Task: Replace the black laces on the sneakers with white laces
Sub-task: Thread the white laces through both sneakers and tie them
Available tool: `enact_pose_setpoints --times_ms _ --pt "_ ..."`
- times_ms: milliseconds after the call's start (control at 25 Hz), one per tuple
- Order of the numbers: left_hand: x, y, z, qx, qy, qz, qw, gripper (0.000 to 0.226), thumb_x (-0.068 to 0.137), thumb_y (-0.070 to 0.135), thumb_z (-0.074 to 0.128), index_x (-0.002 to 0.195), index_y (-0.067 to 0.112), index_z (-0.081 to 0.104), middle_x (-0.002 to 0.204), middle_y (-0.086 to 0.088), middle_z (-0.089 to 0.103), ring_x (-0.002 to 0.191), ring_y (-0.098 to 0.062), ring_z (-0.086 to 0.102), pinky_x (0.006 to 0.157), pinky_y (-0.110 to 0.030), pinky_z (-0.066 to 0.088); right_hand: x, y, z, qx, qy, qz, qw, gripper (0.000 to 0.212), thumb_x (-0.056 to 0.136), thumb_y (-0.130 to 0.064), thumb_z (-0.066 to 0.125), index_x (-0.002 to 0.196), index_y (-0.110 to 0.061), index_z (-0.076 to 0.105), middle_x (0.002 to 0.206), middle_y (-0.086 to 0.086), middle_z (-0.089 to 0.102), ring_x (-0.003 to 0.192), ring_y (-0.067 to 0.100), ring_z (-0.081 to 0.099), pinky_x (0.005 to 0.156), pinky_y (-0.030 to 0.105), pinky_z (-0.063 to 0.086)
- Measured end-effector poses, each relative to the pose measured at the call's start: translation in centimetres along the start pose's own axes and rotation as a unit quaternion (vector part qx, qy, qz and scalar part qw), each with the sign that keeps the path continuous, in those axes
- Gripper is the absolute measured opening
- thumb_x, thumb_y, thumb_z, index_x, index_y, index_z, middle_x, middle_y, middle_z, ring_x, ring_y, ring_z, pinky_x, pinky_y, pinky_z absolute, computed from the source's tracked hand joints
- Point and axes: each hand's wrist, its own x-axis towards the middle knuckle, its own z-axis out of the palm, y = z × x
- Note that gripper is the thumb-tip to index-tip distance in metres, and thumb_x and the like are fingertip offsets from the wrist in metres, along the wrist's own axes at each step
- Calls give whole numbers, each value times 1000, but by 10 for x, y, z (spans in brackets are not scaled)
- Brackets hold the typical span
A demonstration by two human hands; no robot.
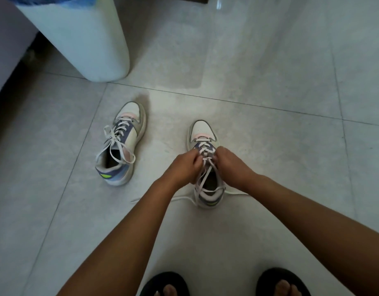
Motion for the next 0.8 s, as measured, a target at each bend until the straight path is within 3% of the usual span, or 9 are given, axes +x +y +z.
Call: enact_pose_setpoints --times_ms 120,200,280,360,480,560,640,680,800 --pt "-17 -25 19 -153 87 -39 984 28 100 24 39 74 17 44 69 -3 57 58 -13 57 55 -21 43 -17 8 10 75 83 20 993 15 100 -12 35 87 -9 39 87 11 43 78 21 39 64 27 24" --pt "-16 -28 23 -200 94 -60 973 27 100 24 39 75 16 46 71 -5 56 61 -16 56 62 -29 50 -21 10 12 96 99 44 989 15 101 -13 35 88 -8 40 88 11 45 78 21 40 64 26 25" --pt "-10 -22 16 -201 77 -72 974 22 100 27 39 84 15 49 78 -5 57 69 -17 56 63 -36 50 -22 5 7 123 91 74 985 16 101 -21 37 91 -10 42 87 6 48 77 18 43 63 26 29" --pt "0 -12 7 -155 59 -74 983 24 98 35 42 91 14 52 87 -5 60 77 -18 57 63 -33 47 -17 -5 2 163 74 103 979 18 98 -30 44 93 -14 47 83 0 51 71 12 46 59 24 34" --pt "9 2 2 -71 17 -76 994 24 96 35 47 86 14 53 90 -8 61 81 -21 58 70 -35 49 -5 -15 -5 153 41 147 976 21 95 -30 53 82 -13 54 74 -1 52 67 12 48 57 23 38" --pt "9 4 7 -191 35 -107 975 19 97 23 47 81 14 50 88 -10 59 77 -20 56 70 -35 50 -4 -12 -6 261 47 199 943 22 97 -23 51 81 -8 57 75 4 54 70 16 51 65 29 46" --pt "3 2 17 -363 78 -157 915 19 98 18 46 82 12 52 87 -11 57 73 -18 55 69 -32 50 -10 -7 -6 421 77 247 870 20 98 -16 48 80 -8 52 78 7 53 71 17 54 68 31 51" --pt "0 0 21 -398 101 -170 896 18 99 19 46 83 11 53 85 -9 58 72 -17 55 71 -32 51 -13 -6 -4 451 93 247 853 19 98 -14 48 79 -9 49 78 7 52 70 17 54 68 30 52" --pt "0 1 23 -308 131 -157 929 20 98 26 47 88 10 56 80 -3 59 71 -15 56 76 -33 51 -11 -4 -3 382 99 209 895 17 95 -16 53 79 -11 50 80 9 54 75 21 54 78 42 53"
